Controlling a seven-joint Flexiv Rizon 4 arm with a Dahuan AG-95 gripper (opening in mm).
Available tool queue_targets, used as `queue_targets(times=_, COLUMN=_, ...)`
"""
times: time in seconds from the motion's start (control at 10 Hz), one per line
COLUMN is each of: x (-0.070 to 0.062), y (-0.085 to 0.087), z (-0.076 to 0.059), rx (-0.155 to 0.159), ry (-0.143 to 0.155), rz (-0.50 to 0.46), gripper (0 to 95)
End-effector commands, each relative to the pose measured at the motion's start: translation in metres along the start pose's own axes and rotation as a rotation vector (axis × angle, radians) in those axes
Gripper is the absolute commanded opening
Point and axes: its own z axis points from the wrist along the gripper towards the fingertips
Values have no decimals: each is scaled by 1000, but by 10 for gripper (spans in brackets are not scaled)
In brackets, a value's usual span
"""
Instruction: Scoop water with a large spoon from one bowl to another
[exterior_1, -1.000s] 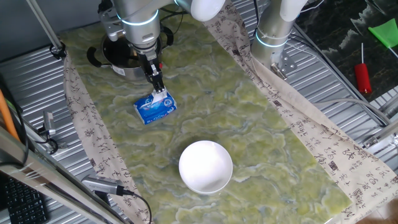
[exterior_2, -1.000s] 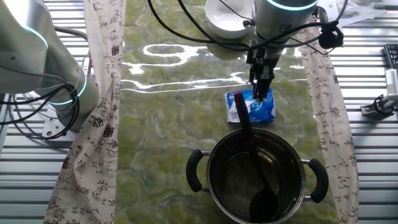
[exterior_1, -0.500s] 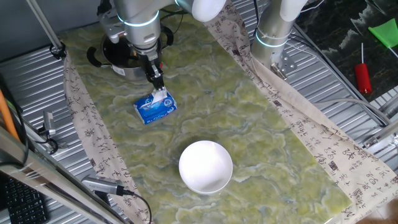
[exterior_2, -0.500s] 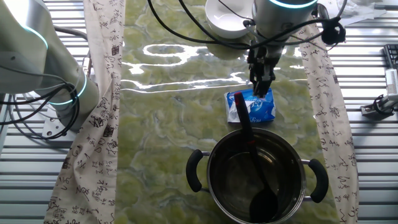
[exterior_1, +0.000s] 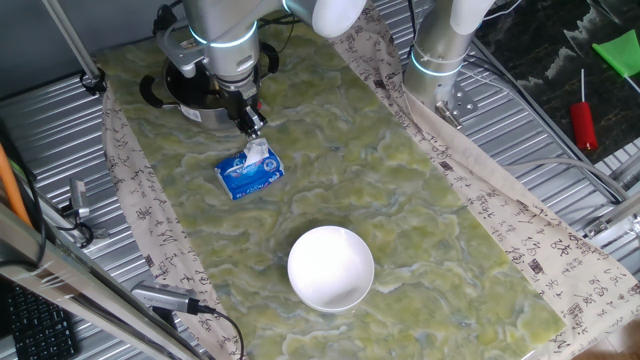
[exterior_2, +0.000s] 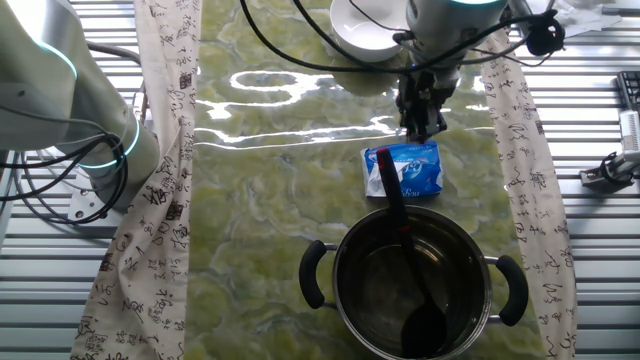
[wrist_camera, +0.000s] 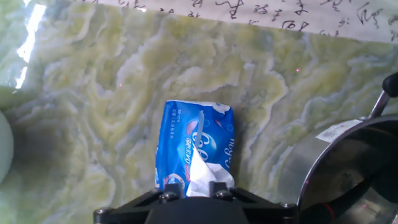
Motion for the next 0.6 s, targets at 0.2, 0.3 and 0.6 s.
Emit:
queue_targets(times=0.2, x=-1, y=0, z=-1, rx=-4, ry=-4, rz=4, gripper=0)
queue_targets(times=0.3, x=-1, y=0, z=-1, rx=-3, ry=-3, rz=6, gripper=0)
queue_targets(times=0.6, x=-2, y=1, z=-2, rx=-3, ry=-9, rz=6, gripper=0)
